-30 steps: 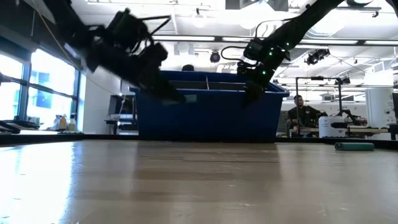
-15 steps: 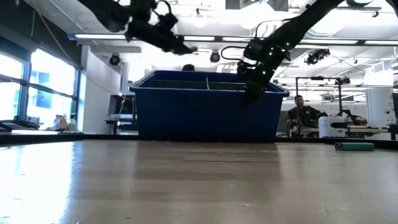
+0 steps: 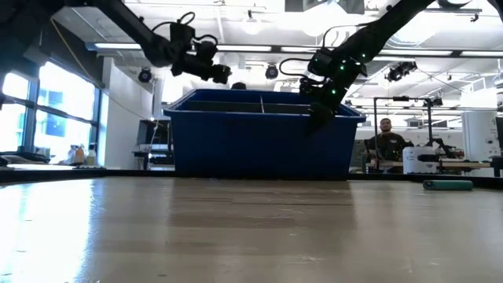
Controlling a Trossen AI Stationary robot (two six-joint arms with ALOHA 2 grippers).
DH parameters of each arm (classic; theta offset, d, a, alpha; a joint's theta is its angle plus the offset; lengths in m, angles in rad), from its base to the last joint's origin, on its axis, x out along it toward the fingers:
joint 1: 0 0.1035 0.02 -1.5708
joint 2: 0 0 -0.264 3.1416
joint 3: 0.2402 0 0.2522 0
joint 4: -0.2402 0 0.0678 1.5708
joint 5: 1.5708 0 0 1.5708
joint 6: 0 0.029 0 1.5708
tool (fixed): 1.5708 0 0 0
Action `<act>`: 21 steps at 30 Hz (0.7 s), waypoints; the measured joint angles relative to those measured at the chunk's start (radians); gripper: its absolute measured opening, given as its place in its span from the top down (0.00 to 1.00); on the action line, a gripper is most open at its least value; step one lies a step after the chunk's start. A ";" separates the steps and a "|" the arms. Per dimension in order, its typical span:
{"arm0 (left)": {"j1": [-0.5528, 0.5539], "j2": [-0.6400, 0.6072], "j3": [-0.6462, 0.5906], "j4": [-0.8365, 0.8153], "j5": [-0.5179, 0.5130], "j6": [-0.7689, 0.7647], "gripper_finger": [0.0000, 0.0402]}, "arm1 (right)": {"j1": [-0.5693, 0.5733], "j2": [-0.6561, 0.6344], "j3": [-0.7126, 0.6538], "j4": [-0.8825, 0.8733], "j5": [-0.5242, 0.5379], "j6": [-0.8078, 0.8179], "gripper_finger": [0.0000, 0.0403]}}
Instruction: Sort blocks
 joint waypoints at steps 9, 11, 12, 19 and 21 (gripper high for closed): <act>0.047 0.023 0.019 0.037 -0.009 -0.029 0.54 | 0.000 0.000 -0.001 0.028 0.000 -0.090 0.52; 0.051 0.006 0.019 0.020 0.015 -0.041 0.53 | -0.001 0.000 -0.001 0.056 0.001 -0.169 0.52; 0.052 -0.003 0.019 0.017 0.031 -0.043 0.53 | -0.001 0.000 -0.001 0.063 0.001 -0.188 0.52; 0.032 -0.151 -0.024 0.010 0.217 -0.088 0.54 | 0.001 0.000 -0.001 0.074 0.003 -0.203 0.52; 0.017 -0.210 -0.065 0.002 0.262 -0.088 0.56 | 0.001 0.000 -0.001 0.073 0.002 -0.203 0.52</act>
